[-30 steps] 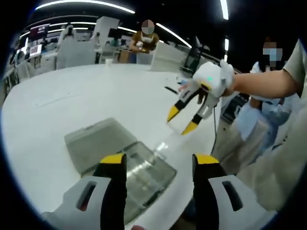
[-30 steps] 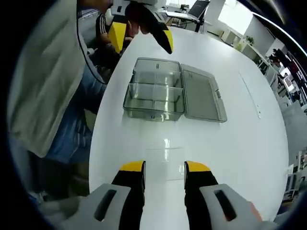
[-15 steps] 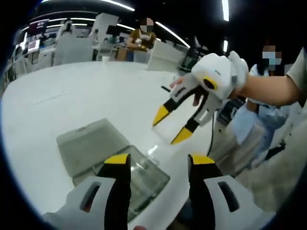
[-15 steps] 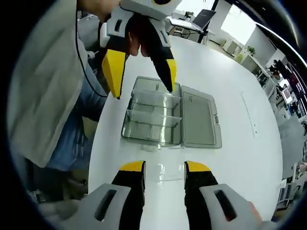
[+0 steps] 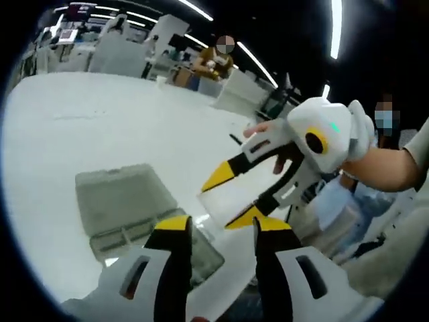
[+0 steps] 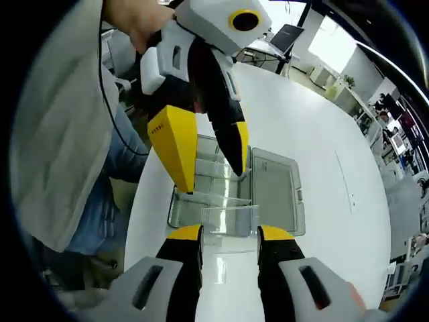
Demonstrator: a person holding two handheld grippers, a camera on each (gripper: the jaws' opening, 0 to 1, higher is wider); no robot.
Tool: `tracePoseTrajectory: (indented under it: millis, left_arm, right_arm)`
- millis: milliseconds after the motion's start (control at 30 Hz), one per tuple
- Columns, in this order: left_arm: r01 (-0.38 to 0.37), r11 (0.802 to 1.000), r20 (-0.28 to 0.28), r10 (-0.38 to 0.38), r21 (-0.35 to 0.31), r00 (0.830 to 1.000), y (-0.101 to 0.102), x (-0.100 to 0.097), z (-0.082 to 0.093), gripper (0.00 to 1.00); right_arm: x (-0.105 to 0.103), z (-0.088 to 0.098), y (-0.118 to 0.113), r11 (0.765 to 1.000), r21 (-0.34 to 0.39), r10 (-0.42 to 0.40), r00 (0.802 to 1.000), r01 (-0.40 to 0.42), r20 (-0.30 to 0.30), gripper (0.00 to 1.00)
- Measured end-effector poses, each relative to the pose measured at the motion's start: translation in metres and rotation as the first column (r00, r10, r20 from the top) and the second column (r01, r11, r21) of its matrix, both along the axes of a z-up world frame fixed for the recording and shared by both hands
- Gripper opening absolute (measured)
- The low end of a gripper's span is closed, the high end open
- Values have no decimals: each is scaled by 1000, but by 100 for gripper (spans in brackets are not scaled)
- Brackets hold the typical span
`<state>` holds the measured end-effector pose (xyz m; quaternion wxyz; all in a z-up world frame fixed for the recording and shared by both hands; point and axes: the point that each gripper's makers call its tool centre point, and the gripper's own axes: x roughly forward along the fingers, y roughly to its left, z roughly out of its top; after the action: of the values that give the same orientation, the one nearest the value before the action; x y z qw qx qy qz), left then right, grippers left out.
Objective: Insert the divider into the dual guide fixture by aligning both edges with the guide slots and pushing it downward to the bottom, including one-sided entry, uneven engagement, binding, and posture correction.
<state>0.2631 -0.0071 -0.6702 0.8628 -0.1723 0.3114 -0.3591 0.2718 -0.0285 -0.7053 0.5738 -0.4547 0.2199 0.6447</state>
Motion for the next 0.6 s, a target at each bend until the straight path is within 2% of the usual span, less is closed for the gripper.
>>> tracePoseTrajectory:
  millis: [167, 267, 400, 600]
  left_arm:
    - [-34, 998, -33, 32, -51, 999, 1, 3, 4, 27]
    - [-36, 998, -38, 34, -48, 999, 1, 3, 3, 26]
    - [-63, 995, -83, 57, -74, 995, 4, 4, 1, 21]
    - [-80, 992, -109, 70, -94, 992, 7, 2, 0, 16]
  right_arm:
    - [-3, 4, 9, 1000, 18, 4, 1000, -4, 9, 27]
    - [-4, 5, 13, 1000, 22, 5, 1000, -5, 11, 27]
    - [-5, 6, 18, 999, 35, 2, 1000, -3, 16, 27]
    - [-7, 8, 23, 999, 43, 3, 1000, -4, 21, 27]
